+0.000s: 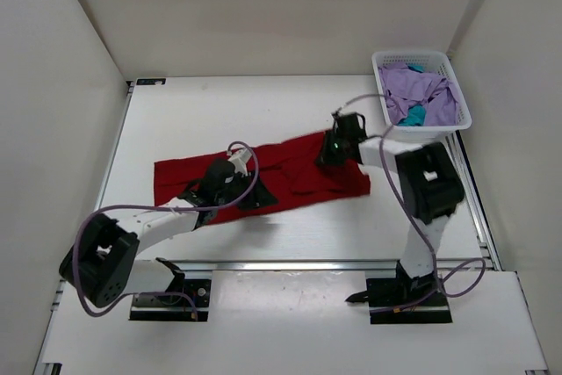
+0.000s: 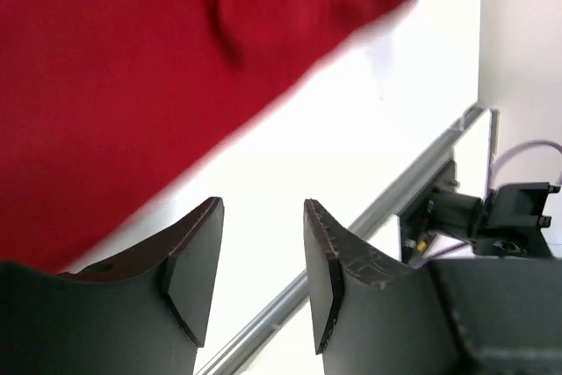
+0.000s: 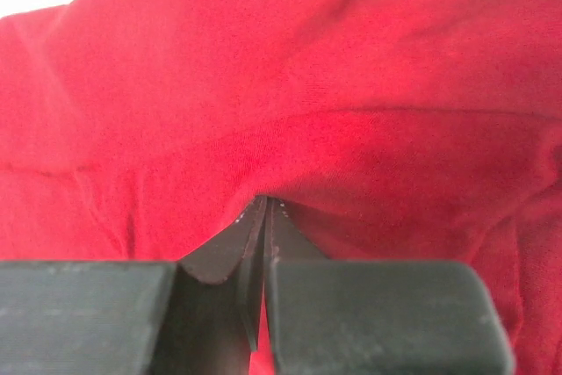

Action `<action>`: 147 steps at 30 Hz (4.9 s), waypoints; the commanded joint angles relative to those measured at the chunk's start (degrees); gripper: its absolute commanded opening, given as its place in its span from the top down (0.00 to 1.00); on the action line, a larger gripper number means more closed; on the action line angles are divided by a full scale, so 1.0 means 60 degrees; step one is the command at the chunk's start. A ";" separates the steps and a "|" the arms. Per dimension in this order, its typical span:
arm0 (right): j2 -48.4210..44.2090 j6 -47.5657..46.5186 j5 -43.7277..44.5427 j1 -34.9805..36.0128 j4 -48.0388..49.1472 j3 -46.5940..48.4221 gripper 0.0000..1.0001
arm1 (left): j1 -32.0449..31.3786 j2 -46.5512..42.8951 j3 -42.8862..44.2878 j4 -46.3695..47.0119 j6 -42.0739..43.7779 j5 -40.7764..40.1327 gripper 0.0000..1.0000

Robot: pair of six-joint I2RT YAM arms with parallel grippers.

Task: Fold and stack the t-shirts
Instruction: Rotate the tshirt 90 degrees, then grab the bottom of the folded rectangular tshirt with both arms, then fold the folded rectangular tshirt in 1/3 of the way

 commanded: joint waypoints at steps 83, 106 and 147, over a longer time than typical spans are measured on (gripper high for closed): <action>-0.9614 0.2765 -0.1764 0.2223 -0.2803 -0.7506 0.63 | 0.0269 -0.1969 -0.1400 -0.4560 0.2266 0.0356 0.36; -1.1124 0.3123 -0.1968 0.2554 -0.3856 -0.6263 1.00 | 0.0326 -0.4064 -0.0625 -0.6322 0.1462 0.1309 1.00; -0.2036 -0.0002 -0.2194 -0.2377 0.0201 0.0112 0.65 | 0.1881 0.3896 0.5843 -0.1281 0.0054 -0.0593 0.48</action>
